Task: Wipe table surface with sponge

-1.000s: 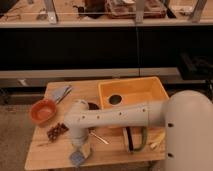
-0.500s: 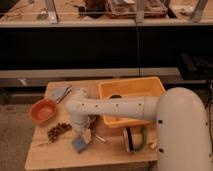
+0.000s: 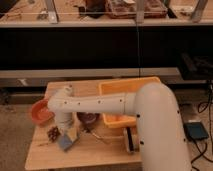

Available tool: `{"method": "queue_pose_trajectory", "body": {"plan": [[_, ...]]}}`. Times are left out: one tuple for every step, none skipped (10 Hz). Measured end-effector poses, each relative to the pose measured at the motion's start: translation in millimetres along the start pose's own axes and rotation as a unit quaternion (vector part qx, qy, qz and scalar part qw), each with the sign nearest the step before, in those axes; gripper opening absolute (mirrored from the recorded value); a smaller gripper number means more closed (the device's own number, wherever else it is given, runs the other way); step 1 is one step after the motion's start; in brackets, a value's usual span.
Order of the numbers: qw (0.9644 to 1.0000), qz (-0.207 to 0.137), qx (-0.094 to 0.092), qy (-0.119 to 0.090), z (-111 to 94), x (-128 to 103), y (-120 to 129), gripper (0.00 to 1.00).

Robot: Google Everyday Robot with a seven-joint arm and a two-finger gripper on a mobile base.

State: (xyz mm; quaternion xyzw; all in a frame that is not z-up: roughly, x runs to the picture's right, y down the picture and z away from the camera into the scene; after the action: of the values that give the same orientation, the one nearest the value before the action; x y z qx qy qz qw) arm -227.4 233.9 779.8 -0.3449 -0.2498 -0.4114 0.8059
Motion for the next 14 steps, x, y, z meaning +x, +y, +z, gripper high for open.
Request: {"method": "queue_pose_trajectory", "body": {"plan": [[0.9998,-0.017,0.003,-0.004,0.9,-14.4,-11.4,0.00],[0.9996,-0.027,0.004,-0.007,2.0,-23.5,-14.3,0.00],[0.9992,-0.038,0.001,-0.011,6.2,-33.8,-13.2,0.00],[0.9986,-0.050,-0.003,-0.015,11.5,-46.2,-5.6,0.00],[0.9981,-0.059,-0.007,-0.018,16.4,-58.5,2.8,0.00],[0.9976,-0.066,-0.009,-0.020,19.5,-69.6,11.1,0.00],[0.9969,-0.075,-0.013,-0.021,22.3,-83.9,28.0,0.00],[0.9966,-0.079,-0.015,-0.020,22.5,-90.3,42.9,0.00],[0.9965,-0.079,-0.017,-0.019,21.4,-91.7,56.5,0.00],[0.9968,-0.075,-0.021,-0.017,20.4,-88.0,71.0,0.00],[0.9978,-0.061,-0.024,-0.014,18.4,-76.1,88.7,0.00],[0.9984,-0.050,-0.024,-0.012,16.9,-66.6,97.9,0.00],[0.9993,-0.028,-0.023,-0.008,13.6,-49.0,111.2,0.00],[0.9997,-0.007,-0.022,-0.003,10.5,-31.3,117.8,0.00]]}}
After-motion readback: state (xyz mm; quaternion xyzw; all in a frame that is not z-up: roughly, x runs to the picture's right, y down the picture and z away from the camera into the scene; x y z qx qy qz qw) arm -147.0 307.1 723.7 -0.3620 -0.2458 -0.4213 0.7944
